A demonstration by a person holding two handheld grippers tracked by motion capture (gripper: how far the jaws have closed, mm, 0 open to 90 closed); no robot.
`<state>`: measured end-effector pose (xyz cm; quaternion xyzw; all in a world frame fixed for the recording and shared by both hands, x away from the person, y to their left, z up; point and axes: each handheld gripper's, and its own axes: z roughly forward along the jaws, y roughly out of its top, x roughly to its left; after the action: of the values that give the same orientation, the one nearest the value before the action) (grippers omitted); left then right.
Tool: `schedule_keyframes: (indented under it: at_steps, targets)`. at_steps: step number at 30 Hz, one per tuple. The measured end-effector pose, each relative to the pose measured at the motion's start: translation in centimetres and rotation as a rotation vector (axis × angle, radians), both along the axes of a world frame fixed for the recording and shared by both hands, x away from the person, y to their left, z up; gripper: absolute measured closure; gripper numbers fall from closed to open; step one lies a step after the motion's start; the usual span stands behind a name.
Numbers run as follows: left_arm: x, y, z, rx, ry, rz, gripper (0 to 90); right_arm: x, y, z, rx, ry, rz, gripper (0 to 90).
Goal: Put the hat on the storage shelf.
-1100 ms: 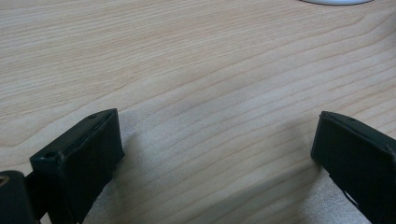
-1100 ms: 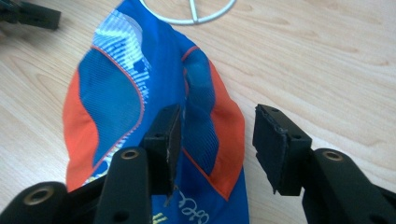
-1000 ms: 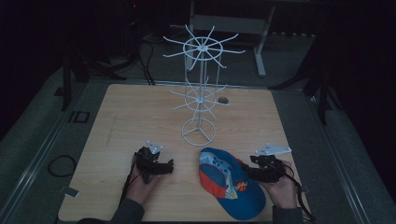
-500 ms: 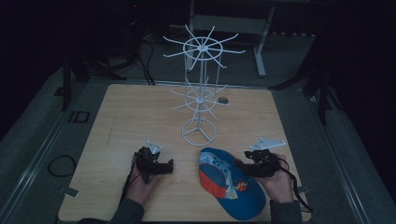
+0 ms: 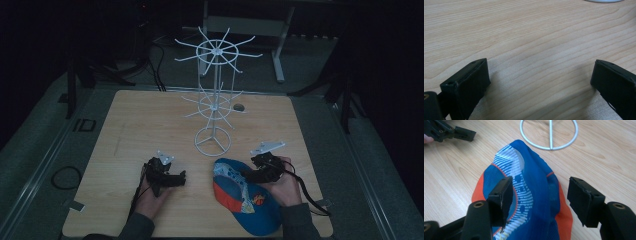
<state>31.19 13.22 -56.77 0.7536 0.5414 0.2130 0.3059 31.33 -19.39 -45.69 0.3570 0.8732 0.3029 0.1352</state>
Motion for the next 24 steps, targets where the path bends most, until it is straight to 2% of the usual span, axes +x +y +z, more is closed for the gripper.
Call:
schedule_keyframes:
  at_steps: [3,6,10,15,24]
  targets:
    - [0.0,0.0,0.0,0.000,0.003,-0.001,2.4,0.4,0.5,-0.1,-0.009,0.001,0.022,33.1]
    - [0.0,0.0,0.0,0.001,0.002,-0.001,2.4,1.0,1.3,-0.3,-0.039,0.010,0.042,30.2]
    - [0.0,0.0,0.0,0.002,0.003,-0.002,2.4,1.6,1.8,-0.4,-0.043,0.025,0.060,29.0]
    - [0.0,0.0,0.0,0.001,-0.001,0.000,2.4,2.2,2.1,-0.6,-0.028,0.054,0.068,28.9]
    - [0.0,0.0,0.0,0.000,-0.001,0.001,2.4,3.5,2.7,-1.7,-0.053,0.082,0.089,31.0]
